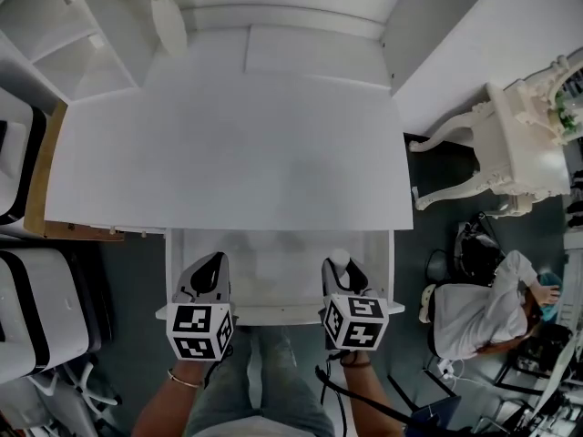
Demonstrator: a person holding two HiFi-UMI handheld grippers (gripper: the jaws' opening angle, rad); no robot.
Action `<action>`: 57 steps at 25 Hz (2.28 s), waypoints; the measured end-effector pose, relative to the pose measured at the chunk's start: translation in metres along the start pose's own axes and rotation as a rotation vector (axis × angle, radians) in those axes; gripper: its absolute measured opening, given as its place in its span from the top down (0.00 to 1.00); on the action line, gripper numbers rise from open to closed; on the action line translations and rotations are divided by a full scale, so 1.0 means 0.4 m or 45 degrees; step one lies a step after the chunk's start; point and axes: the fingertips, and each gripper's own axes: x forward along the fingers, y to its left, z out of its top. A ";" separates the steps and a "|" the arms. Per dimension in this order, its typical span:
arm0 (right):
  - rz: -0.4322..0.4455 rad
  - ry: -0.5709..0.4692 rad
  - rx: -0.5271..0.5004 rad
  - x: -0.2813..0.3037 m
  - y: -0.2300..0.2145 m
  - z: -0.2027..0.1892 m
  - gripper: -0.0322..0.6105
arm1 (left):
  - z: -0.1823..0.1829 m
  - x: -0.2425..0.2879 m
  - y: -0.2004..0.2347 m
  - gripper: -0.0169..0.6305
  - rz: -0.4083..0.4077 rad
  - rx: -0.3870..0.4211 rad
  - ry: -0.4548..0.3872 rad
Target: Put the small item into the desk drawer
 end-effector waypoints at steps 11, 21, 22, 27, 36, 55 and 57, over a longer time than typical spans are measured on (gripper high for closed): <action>-0.002 0.179 -0.093 0.169 -0.020 -0.060 0.69 | -0.021 -0.014 0.094 0.97 0.099 -0.079 -0.012; -0.013 0.285 -0.132 0.257 -0.032 -0.102 0.69 | -0.025 -0.012 0.145 0.97 0.162 -0.125 -0.019; -0.015 0.293 -0.133 0.262 -0.033 -0.104 0.69 | -0.024 -0.012 0.146 0.97 0.164 -0.127 -0.020; -0.009 0.324 -0.135 0.275 -0.029 -0.121 0.69 | -0.026 -0.012 0.154 0.97 0.171 -0.130 -0.021; 0.034 0.326 -0.124 0.281 -0.024 -0.117 0.67 | -0.025 -0.009 0.151 0.97 0.167 -0.123 -0.021; 0.017 0.178 -0.092 0.140 -0.044 -0.031 0.66 | -0.003 -0.062 0.070 0.97 0.077 -0.071 -0.051; 0.003 0.135 -0.075 0.106 -0.043 -0.004 0.66 | 0.016 -0.073 0.058 0.97 0.061 -0.062 -0.073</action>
